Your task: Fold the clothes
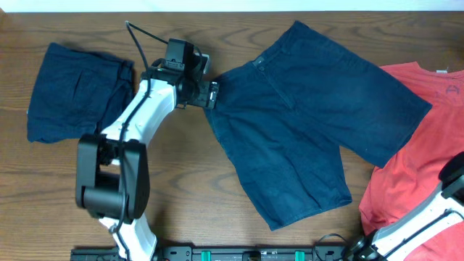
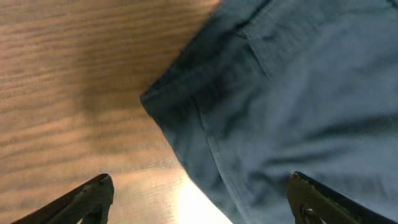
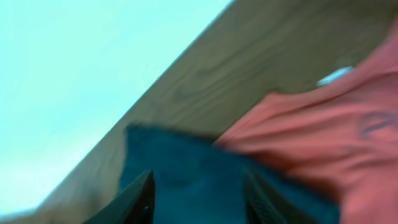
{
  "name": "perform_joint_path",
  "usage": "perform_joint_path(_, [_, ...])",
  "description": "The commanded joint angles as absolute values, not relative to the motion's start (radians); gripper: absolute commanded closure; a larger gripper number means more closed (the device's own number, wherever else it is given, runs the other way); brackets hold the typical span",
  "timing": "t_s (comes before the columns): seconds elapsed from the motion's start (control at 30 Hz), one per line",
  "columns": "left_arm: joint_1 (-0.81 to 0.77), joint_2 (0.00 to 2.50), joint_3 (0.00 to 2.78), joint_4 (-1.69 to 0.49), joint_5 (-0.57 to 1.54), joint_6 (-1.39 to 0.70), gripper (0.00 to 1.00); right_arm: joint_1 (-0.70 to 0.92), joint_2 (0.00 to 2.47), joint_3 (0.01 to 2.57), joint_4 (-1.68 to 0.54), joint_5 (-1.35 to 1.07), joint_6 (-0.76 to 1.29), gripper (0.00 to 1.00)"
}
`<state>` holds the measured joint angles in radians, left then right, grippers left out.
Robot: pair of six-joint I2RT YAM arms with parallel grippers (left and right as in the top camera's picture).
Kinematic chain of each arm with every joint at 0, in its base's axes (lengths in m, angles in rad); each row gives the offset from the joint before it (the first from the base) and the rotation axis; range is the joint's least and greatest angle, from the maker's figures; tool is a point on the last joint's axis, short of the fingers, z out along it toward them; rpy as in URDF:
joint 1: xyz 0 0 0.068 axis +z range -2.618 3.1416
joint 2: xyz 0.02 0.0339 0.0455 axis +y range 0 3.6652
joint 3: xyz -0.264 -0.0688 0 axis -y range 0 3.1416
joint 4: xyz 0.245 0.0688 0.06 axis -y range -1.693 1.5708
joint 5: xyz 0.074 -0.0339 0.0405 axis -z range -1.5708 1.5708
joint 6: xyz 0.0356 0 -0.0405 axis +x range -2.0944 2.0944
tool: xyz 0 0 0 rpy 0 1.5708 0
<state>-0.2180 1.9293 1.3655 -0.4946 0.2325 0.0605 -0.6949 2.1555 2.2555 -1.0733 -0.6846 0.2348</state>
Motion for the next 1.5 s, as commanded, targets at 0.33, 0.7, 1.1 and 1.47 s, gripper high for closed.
perform_joint_path(0.33, [-0.214, 2.058, 1.363, -0.408, 0.216, 0.021, 0.88, -0.463, 1.946, 2.278, -1.355, -0.591, 0.046, 0.55])
perform_joint_path(0.7, [-0.133, 1.79, 1.4, -0.743, 0.052, -0.096, 0.94, -0.391, 1.949, 2.273, -1.392, -0.527, 0.047, 0.57])
perform_joint_path(1.1, [-0.064, 1.627, 1.398, -1.094, -0.053, -0.141, 0.62, -0.279, 1.949, 2.061, -1.346, -0.407, 0.047, 0.51])
perform_joint_path(1.47, [-0.073, 1.628, 1.377, -0.957, 0.091, -0.075, 0.7, -0.195, 1.949, 1.633, -1.088, -0.304, 0.176, 0.59])
